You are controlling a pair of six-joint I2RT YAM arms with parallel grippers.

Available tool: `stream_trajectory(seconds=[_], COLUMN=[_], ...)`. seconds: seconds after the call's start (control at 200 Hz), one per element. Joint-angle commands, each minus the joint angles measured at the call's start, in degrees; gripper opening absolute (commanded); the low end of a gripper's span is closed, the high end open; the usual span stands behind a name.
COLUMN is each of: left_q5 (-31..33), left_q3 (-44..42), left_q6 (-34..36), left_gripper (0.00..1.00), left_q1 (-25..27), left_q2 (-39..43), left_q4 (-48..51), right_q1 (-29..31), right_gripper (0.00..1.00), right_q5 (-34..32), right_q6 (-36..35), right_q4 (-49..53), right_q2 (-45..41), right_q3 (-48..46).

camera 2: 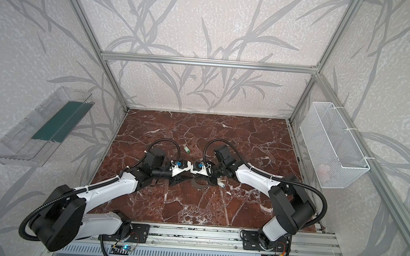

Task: Put the keys on the keyring

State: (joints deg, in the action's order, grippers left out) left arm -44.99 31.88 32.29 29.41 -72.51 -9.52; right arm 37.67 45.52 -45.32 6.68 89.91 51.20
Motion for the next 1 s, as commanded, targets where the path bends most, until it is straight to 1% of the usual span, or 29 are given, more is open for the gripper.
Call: stream_trajectory(seconds=[0.0, 0.055, 0.145, 0.25, 0.28, 0.325, 0.445, 0.53, 0.645, 0.715, 0.75, 0.8, 0.885, 0.94, 0.995], left_q5=[-1.76, -2.04, -2.52, -3.37, -3.48, -3.68, -4.22, -4.12, -3.71, -2.45, -1.68, -0.28, 2.47, 3.88, 5.29], left_q3=[2.16, 2.63, 3.00, 3.51, 3.69, 3.65, 3.63, 3.71, 4.29, 4.49, 4.71, 5.10, 7.23, 9.12, 10.61], left_q6=[2.95, 3.76, 4.49, 5.12, 5.37, 5.49, 5.49, 5.51, 5.07, 3.16, 2.23, 1.34, 0.03, 0.32, 1.07], left_gripper=[0.30, 0.29, 0.24, 0.14, 0.14, 0.13, 0.04, 0.00, 0.00, 0.00, 0.00, 0.00, 0.00, 0.00, 0.00], left_q1=[0.59, 0.87, 1.26, 1.82, 2.10, 2.37, 3.02, 3.32, 3.73, 3.99, 3.99, 4.02, 4.25, 4.57, 4.90], left_q2=[-0.65, -0.94, -1.06, -1.09, -1.08, -1.06, -0.98, -0.61, -0.32, -0.11, 0.10, 0.56, 1.33, 1.56, 2.03], left_q4=[1.87, 2.83, 3.61, 4.77, 5.24, 5.36, 6.30, 6.84, 7.13, 6.36, 6.30, 6.56, 9.76, 12.87, 15.41], right_q1=[0.19, 0.12, 0.17, 0.13, 0.14, 0.12, -0.04, -0.44, -0.82, -0.89, -1.06, -1.42, -1.89, -1.90, -1.98], right_gripper=[0.00, 0.00, 0.00, 0.00, 0.00, 0.00, 0.00, 0.00, 0.00, 0.00, 0.06, 0.16, 0.28, 0.32, 0.33], right_q5=[1.52, 1.47, 1.25, 0.46, 0.14, -0.32, -1.03, -1.25, -1.61, -2.67, -3.91, -5.25, -7.18, -8.61, -9.53], right_q6=[-1.58, -1.79, -2.18, -2.58, -2.50, -2.19, -0.41, 0.79, 2.66, 3.53, 4.36, 5.36, 7.01, 7.78, 8.68], right_q4=[-0.46, -0.61, -1.30, -2.25, -2.81, -4.55, -9.35, -11.84, -15.16, -15.05, -14.66, -14.61, -15.46, -16.33, -16.93], right_q2=[-2.01, -2.19, -2.59, -3.03, -3.28, -3.76, -4.69, -5.21, -5.69, -5.79, -6.00, -6.75, -9.03, -10.57, -12.12], right_q3=[-0.70, -0.86, -1.36, -1.87, -2.21, -2.97, -4.90, -5.99, -7.33, -7.50, -7.56, -8.18, -10.16, -11.66, -12.57])
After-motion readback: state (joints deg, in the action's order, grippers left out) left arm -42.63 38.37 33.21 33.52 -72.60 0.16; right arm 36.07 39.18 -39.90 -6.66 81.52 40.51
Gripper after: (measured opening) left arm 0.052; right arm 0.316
